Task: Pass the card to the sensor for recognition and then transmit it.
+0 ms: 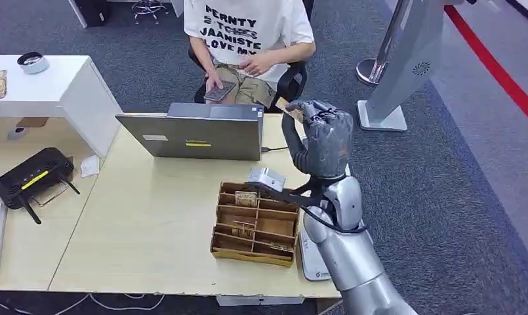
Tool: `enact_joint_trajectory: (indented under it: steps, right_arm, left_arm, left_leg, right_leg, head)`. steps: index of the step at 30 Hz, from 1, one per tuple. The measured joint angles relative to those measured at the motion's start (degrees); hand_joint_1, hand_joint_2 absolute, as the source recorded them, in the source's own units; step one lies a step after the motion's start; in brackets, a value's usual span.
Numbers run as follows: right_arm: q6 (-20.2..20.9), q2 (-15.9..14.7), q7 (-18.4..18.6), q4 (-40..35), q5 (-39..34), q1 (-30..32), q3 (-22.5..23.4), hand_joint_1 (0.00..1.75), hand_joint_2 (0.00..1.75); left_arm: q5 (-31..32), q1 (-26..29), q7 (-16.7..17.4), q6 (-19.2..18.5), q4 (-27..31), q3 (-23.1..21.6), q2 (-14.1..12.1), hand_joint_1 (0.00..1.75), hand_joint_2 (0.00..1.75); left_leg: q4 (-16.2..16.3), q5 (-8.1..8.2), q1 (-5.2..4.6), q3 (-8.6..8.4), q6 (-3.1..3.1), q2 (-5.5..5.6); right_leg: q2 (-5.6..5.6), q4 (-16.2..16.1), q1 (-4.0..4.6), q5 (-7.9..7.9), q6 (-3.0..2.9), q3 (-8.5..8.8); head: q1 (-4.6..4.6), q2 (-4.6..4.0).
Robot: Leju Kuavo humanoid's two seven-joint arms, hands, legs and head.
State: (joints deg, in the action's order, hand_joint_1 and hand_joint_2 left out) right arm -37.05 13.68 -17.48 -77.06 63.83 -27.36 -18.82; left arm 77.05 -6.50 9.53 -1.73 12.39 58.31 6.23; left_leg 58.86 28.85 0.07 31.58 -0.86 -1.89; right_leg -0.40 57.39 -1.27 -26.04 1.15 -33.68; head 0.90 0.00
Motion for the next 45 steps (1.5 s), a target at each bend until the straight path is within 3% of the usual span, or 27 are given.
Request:
enact_joint_trajectory:
  steps: [9, 18, 24, 45]
  right_arm:
    - [0.0, -1.0, 5.8, 13.4, 4.7, -10.5, -2.0, 1.75, 1.75]
    - [0.1, -1.4, 10.6, 24.8, 12.3, -17.3, -6.3, 1.75, 1.75]
    - [0.0, -1.4, 11.7, 31.1, 14.4, -18.9, -9.5, 1.75, 1.75]
    - [-0.1, -1.4, 12.6, 36.1, 14.6, -20.0, -11.8, 1.75, 1.75]
  left_arm:
    - [0.6, -0.9, 0.0, -0.9, 0.0, -1.6, 0.0, 0.00, 0.00]
    - [1.3, -1.6, 0.6, -1.7, 0.0, -3.2, 0.0, 0.00, 0.00]
    - [1.3, -1.8, 0.8, -1.9, 0.0, -4.0, 0.0, 0.00, 0.00]
    - [1.0, -1.8, 1.2, -2.4, 0.0, -4.1, 0.0, 0.00, 0.00]
  left_leg:
    - [0.0, -0.07, 0.00, -0.01, 0.04, -0.01]
    - [0.0, -0.07, 0.00, 0.01, 0.04, 0.01]
    - [0.0, -0.07, 0.00, 0.02, 0.05, 0.01]
    - [0.0, -0.07, 0.00, 0.02, 0.05, 0.01]
  right_leg:
    - [0.02, 0.0, 0.01, 0.08, -0.01, -0.01]
    - [0.01, 0.0, 0.01, 0.07, -0.01, -0.03]
    - [0.01, 0.0, 0.01, 0.07, -0.01, -0.03]
    - [0.01, 0.0, 0.01, 0.07, -0.01, -0.03]
  head:
    - [0.02, 0.00]
    - [0.02, 0.00]
    - [0.02, 0.00]
    - [0.02, 0.00]
